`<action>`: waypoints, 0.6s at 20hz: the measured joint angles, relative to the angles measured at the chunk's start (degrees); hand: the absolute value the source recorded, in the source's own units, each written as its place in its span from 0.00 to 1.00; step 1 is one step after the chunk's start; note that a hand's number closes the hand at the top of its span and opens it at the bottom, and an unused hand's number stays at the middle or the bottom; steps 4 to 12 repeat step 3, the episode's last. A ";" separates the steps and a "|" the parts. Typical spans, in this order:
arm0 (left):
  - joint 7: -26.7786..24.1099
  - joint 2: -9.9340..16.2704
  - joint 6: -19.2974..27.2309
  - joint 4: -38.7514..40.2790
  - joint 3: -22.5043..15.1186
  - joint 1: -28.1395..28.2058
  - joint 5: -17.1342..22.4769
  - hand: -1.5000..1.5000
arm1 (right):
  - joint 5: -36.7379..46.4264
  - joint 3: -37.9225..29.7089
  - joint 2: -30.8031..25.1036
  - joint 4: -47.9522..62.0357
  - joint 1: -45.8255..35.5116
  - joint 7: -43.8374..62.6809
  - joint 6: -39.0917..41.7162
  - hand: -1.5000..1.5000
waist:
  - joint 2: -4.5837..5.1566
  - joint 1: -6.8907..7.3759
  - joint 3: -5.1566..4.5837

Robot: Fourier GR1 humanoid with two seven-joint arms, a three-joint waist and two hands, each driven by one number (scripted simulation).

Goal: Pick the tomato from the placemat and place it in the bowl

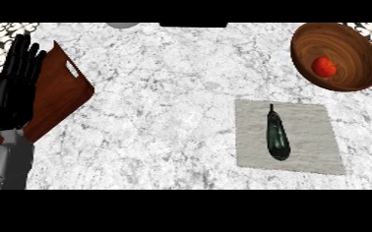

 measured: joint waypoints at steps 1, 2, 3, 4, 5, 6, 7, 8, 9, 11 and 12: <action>0.14 0.06 -0.07 -0.21 0.02 0.19 0.05 0.50 | -0.67 -0.67 -0.90 0.42 1.29 -0.91 1.48 0.00 | 0.00 -0.05 0.03; -0.06 -0.11 0.23 0.28 0.00 -0.29 -0.15 0.50 | -1.20 -1.19 -1.72 0.81 2.43 -1.57 2.75 0.00 | 0.03 -0.23 0.04; -0.12 -0.27 0.33 0.15 -0.06 -0.23 -0.16 0.50 | -1.74 -1.72 -2.49 1.15 3.70 -2.48 4.14 0.00 | 0.03 -0.28 0.06; -0.12 -0.27 0.33 0.15 -0.06 -0.23 -0.16 0.50 | -1.74 -1.72 -2.49 1.15 3.70 -2.48 4.14 0.00 | 0.03 -0.28 0.06; -0.12 -0.27 0.33 0.15 -0.06 -0.23 -0.16 0.50 | -1.74 -1.72 -2.49 1.15 3.70 -2.48 4.14 0.00 | 0.03 -0.28 0.06; -0.12 -0.27 0.33 0.15 -0.06 -0.23 -0.16 0.50 | -1.74 -1.72 -2.49 1.15 3.70 -2.48 4.14 0.00 | 0.03 -0.28 0.06; -0.12 -0.27 0.33 0.15 -0.06 -0.23 -0.16 0.50 | -1.74 -1.72 -2.49 1.15 3.70 -2.48 4.14 0.00 | 0.03 -0.28 0.06; -0.12 -0.27 0.33 0.15 -0.06 -0.23 -0.16 0.50 | -1.74 -1.72 -2.49 1.15 3.70 -2.48 4.14 0.00 | 0.03 -0.28 0.06; -0.12 -0.27 0.33 0.15 -0.06 -0.23 -0.16 0.50 | -1.74 -1.72 -2.49 1.15 3.70 -2.48 4.14 0.00 | 0.03 -0.28 0.06; -0.12 -0.27 0.33 0.15 -0.06 -0.23 -0.16 0.50 | -1.74 -1.72 -2.49 1.15 3.70 -2.48 4.14 0.00 | 0.03 -0.28 0.06; -0.12 -0.27 0.33 0.15 -0.06 -0.23 -0.16 0.50 | -1.74 -1.72 -2.49 1.15 3.70 -2.48 4.14 0.00 | 0.03 -0.28 0.06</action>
